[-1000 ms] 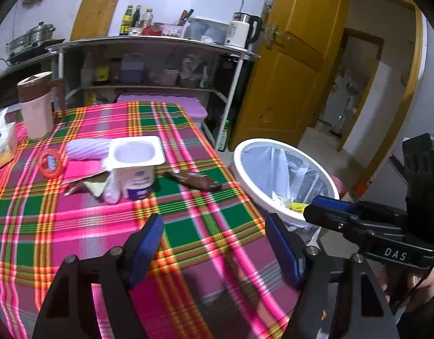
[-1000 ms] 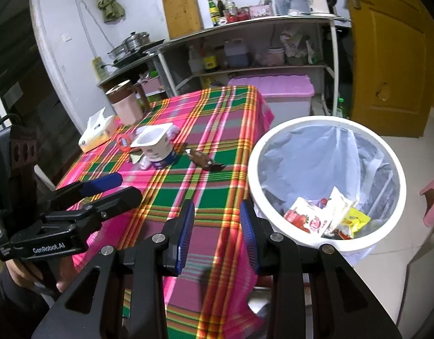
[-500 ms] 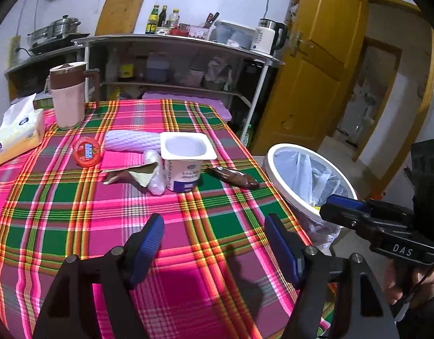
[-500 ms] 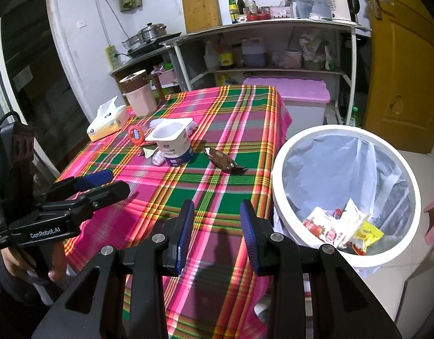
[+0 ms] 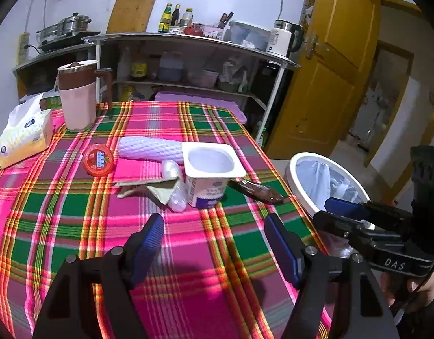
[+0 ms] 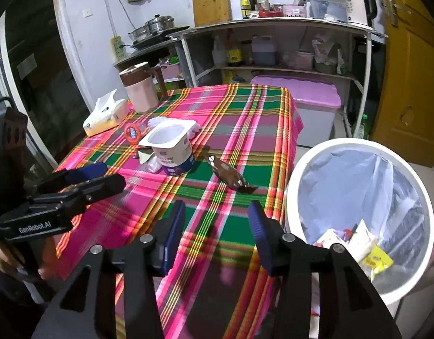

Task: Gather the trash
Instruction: 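Grasp the brown chocolate bar with the right tool while the left tool grasps the white yogurt cup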

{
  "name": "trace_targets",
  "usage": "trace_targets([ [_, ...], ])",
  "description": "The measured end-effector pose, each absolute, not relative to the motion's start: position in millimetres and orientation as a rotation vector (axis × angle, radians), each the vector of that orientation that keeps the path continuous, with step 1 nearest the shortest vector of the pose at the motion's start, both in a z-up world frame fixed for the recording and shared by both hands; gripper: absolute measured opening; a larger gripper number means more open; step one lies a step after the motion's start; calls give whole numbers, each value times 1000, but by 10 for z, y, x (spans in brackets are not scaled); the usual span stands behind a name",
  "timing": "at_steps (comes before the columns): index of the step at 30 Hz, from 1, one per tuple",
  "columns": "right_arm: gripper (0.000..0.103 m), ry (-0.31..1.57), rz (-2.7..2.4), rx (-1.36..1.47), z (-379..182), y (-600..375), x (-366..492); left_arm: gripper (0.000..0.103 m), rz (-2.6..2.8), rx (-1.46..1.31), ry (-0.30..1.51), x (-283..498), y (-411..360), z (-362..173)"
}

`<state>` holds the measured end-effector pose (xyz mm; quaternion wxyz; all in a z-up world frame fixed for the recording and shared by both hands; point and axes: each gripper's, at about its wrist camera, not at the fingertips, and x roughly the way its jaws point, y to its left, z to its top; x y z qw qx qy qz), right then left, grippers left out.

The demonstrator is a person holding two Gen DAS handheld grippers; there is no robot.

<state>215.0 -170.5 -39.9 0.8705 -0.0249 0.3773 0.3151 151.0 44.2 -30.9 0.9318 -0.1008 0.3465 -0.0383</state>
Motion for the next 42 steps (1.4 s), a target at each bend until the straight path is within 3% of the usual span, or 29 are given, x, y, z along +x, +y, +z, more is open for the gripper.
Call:
trace_targets([
  [25,47,873,642,-224,-787,-1189,2784,74,-75,-234,716,1955,590,-335],
  [26,47,886,645,-220,-807,-1187,2790,74,-78,-234,717,1977,581,-337],
  [28,27,879,645,-223,-811,-1190,2769,74,-83,-232,721,2012,562,-344],
  [30,20,881,646,-213,-806,-1213,2762,74,-86,-228,724,2046,535,-351],
  [42,19,861,662,-129,-718,-1370,2649,77,-88,-200,746,2255,394,-420],
])
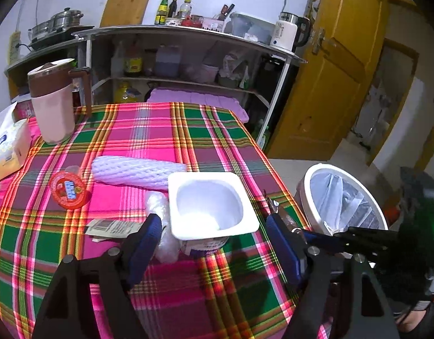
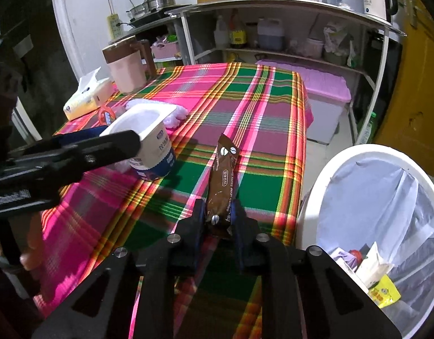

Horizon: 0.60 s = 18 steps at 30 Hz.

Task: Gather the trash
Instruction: 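Grasp the brown chocolate bar with the right tool while the left tool grasps the white yogurt cup, then carry the chocolate bar and yogurt cup over the bin and open both tools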

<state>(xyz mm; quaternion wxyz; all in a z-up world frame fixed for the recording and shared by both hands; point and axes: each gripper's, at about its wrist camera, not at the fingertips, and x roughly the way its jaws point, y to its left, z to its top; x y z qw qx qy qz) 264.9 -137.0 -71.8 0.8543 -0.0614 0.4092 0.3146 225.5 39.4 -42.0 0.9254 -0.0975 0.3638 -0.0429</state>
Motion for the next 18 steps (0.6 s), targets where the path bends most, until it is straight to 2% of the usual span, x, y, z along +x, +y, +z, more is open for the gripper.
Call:
trace_targets([
  [7,19,861,653,-107,-722,-1460,2641,76,-59,-168,753,2330,306,-466],
  [9,19,861,650,-102,-719,-1479,2643,72,-52,-170,752,2343,318,-473],
  [10,19,858,649,-98,-716,-1490,2641,64,-49,-171,754,2349,323,-477],
  [11,19,856,648,-96,-711,-1497,2638,62,-49,-171,757,2358,327,-478],
  [18,19,839,645,-82,-667,-1538,2594,62,-60,-160,720,2297,308,-422],
])
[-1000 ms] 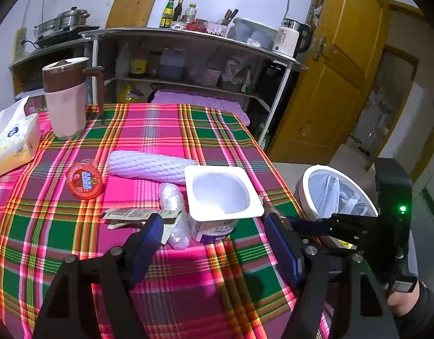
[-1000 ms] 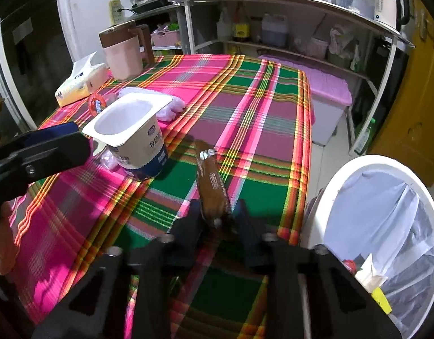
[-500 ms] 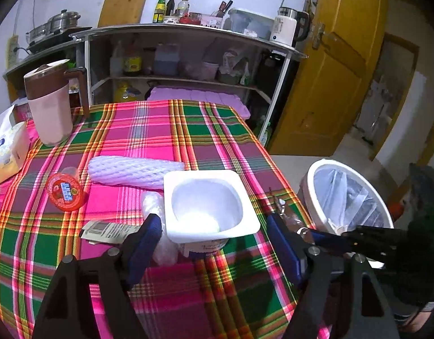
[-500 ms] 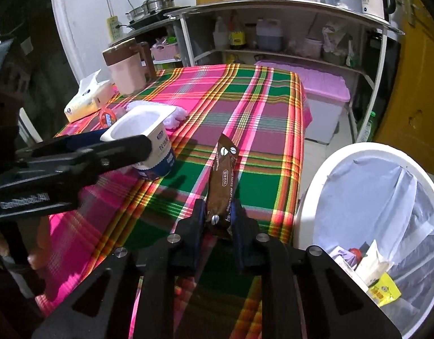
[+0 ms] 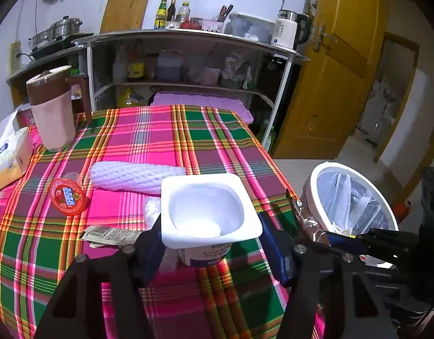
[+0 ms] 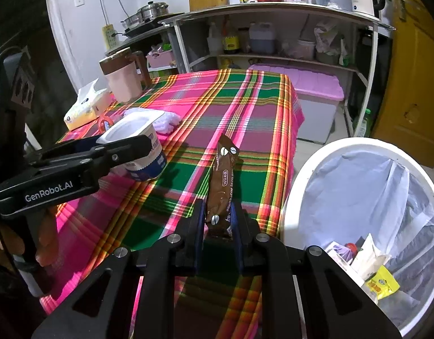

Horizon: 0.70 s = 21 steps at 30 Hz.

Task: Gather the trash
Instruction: 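Carry the chocolate bar and yogurt cup over the bin and open both tools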

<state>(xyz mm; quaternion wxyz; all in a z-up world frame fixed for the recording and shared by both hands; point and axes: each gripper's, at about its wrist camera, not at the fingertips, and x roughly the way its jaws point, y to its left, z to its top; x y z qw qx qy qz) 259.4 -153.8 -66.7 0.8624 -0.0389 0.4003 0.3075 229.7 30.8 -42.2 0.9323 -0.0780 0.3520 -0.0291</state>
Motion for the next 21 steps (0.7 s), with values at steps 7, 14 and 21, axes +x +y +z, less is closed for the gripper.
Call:
trace_targets([
  [7,19,815,640,-69,-565,-1606,2491,62,-87,-158,681,2075,279,-285],
  [14,19,790,628,-48,-453,-1694,2334,62,-113,-154,667,1854,206,-194],
  [21,19,767,618,-29,-350,-1784,2196,62,-138,-143,667,1687,84,-145],
])
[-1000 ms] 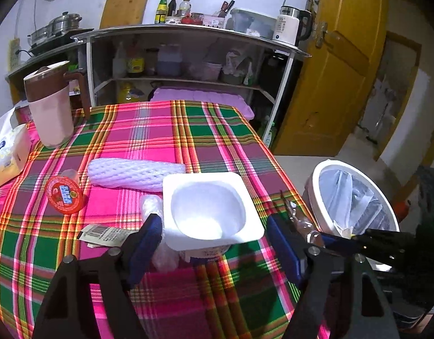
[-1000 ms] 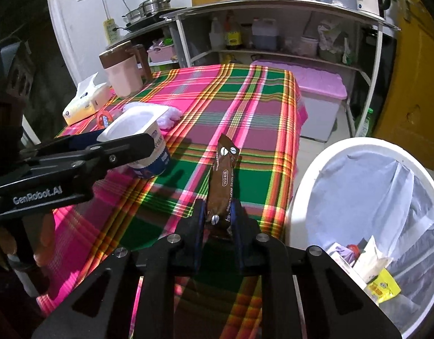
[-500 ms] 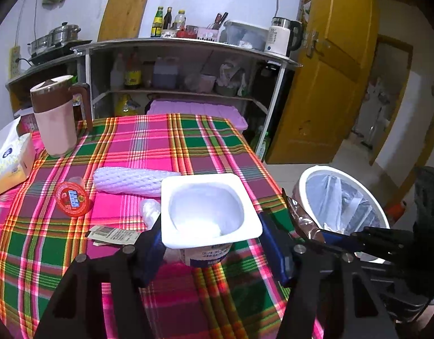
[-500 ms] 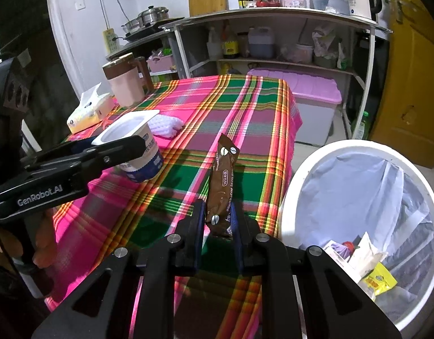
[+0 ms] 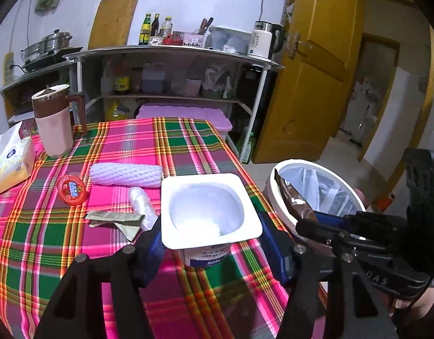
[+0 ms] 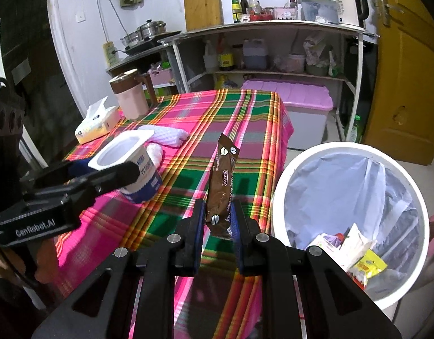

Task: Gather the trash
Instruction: 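Carry the chocolate bar and yogurt cup over the bin and open both tools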

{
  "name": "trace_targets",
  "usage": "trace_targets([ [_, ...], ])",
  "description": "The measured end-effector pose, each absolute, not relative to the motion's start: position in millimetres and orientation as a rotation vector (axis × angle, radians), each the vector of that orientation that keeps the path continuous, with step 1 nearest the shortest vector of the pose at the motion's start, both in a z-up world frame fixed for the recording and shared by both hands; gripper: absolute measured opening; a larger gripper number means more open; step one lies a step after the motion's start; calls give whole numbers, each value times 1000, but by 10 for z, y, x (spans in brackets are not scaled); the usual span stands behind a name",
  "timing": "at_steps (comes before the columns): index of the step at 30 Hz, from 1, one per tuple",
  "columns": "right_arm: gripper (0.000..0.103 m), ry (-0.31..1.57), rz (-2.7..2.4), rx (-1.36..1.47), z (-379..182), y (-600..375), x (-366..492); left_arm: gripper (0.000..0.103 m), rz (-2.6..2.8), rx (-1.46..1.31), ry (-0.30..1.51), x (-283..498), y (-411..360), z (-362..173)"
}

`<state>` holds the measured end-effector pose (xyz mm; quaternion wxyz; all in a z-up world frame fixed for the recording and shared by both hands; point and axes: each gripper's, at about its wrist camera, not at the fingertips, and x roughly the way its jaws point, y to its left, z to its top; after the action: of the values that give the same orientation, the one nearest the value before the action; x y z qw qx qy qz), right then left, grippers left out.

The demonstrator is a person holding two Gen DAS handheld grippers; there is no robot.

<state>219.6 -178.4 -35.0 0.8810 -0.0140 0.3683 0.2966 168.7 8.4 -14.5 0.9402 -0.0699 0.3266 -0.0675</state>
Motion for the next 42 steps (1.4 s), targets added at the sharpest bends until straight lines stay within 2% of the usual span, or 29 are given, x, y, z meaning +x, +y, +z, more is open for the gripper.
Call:
trace_targets([
  [17,19,724,589,5,-181,-2057,2014,62,-181,-119,651,1538,-219,18],
  [42,19,725,439,75,-219,-2723,2058,62,-301,-90,669,1833,-844,-15],
])
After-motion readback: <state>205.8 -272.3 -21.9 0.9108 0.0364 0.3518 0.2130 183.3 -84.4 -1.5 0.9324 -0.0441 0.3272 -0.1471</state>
